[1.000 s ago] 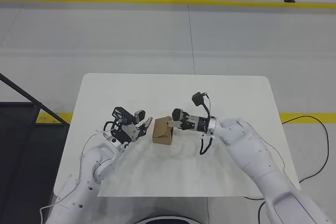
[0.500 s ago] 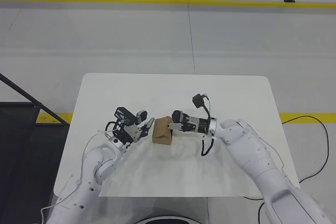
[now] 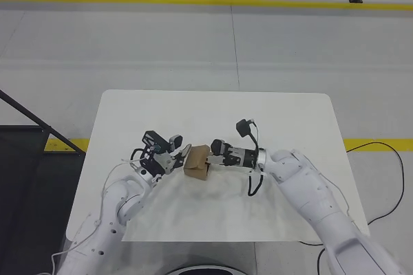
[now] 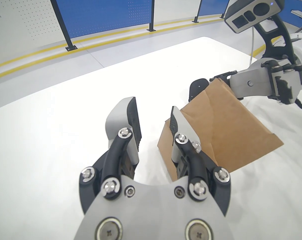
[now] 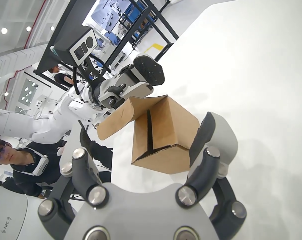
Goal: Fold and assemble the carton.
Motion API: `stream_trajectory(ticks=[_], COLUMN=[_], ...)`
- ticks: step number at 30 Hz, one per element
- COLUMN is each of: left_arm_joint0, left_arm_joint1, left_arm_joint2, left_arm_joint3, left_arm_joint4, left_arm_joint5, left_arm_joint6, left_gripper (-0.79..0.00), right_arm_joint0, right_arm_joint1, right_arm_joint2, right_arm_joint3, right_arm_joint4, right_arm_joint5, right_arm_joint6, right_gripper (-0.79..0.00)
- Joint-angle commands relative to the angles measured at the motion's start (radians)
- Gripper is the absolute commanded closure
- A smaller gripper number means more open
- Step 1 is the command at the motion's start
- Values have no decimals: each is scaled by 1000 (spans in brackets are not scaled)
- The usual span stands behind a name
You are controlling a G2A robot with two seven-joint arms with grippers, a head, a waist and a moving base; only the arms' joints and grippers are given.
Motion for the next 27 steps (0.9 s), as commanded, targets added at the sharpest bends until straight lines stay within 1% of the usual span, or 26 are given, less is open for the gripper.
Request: stream_trajectory(ticks=[1,3,7,10,13,16,20,23,27], left_arm_joint0=[-3,-6,-20,-34,-42,-46,-51,-52,-53], left_arm_joint1=[-1,-1,-4,-6,-8,-10,-11,-11,-12], left_arm_joint2=[4,9,21,33,46,54,59,60,60], left_arm_joint3=[-4,-9,-18,-21,-22,-22,-20,-19,-18], left_arm_joint4=[2,4,9,17,20,23,26,29,29], left_arm_joint5=[1,1,5,8,13,15,15,13,11], left_arm_joint6=[-2,-4,-15,-27,-32,-34,-33,-34,-38], left_gripper=[-372,-376,-379,-376,-376,-376,-372,-369,-369], right_arm_joint0=[-7,-16,-44,-88,-152,-222,-304,-334,-333], right_arm_joint1=[5,11,34,56,80,99,116,123,128], right_arm_joint2=[9,25,87,142,197,241,275,275,266], right_arm_joint3=[-10,-18,-64,-162,-297,-433,-566,-612,-629], right_arm_joint4=[-6,-14,-69,-125,-181,-227,-258,-238,-206], right_arm_joint5=[1,3,27,35,64,107,149,146,159], right_arm_joint6=[-4,-21,-98,-141,-159,-154,-141,-101,-49], right_gripper=[-785,-785,-785,-785,-785,-785,-785,-785,-785])
